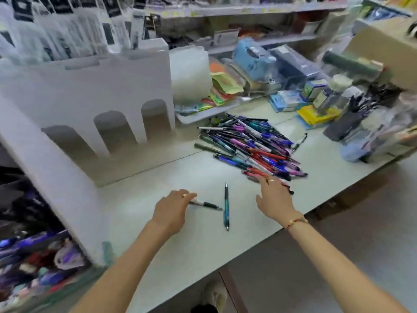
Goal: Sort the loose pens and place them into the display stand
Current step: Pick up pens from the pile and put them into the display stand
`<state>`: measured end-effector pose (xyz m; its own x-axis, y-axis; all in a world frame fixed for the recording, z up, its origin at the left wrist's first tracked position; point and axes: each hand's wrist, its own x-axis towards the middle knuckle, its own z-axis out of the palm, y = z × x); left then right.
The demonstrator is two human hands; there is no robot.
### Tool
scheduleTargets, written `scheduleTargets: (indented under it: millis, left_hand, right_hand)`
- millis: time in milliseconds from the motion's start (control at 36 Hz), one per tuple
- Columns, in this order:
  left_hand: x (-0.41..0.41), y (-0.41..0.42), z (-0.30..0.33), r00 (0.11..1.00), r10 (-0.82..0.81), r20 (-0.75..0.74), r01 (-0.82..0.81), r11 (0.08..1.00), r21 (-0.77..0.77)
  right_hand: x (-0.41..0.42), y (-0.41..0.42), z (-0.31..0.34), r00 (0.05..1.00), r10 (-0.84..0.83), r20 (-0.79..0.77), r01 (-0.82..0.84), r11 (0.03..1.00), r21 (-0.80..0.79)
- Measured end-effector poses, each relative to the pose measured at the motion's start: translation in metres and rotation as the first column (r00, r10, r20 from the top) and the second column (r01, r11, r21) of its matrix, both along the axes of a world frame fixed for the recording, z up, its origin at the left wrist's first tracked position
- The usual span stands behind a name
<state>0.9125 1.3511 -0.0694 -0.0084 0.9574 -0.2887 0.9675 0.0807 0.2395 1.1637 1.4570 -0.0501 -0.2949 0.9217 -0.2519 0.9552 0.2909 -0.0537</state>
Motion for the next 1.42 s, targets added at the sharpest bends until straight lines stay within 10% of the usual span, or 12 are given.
scheduleTargets:
  millis: [167, 528, 833, 1000, 1083, 1417]
  left_hand:
    - [-0.009, 0.027, -0.030, 0.998, -0.044, -0.048, 0.054, 0.972, 0.229]
    - [0.067, 0.071, -0.043, 0.802, -0.596, 0.038, 0.576, 0.789, 0.212]
    - [0.046, 0.107, -0.039, 0.930, -0.367, 0.023, 0.342, 0.886, 0.314]
    - [0.038, 0.062, -0.015, 0.985, 0.144, 0.095, -0.159, 0.972, 0.175]
    - [0.036, 0.040, -0.020, 0.983, 0.168, 0.075, -0.171, 0.985, 0.034]
    - [0.039, 0.079, -0.034, 0.989, 0.083, 0.121, -0.123, 0.919, 0.375]
  right_hand:
    - [0.034, 0.039, -0.036, 0.999, -0.034, -0.039, 0.038, 0.992, 0.120]
    - [0.037, 0.064, -0.068, 0.967, 0.179, -0.180, -0.074, 0.877, 0.474]
    - [0.034, 0.031, -0.060, 0.930, 0.234, -0.283, -0.185, 0.964, 0.188]
    - [0.030, 0.028, -0.067, 0.946, 0.181, -0.268, -0.118, 0.965, 0.235]
    - [0.027, 0.031, -0.074, 0.918, 0.206, -0.339, -0.087, 0.939, 0.334]
    - [-0.016, 0.056, -0.075, 0.947, 0.169, -0.273, -0.116, 0.973, 0.201]
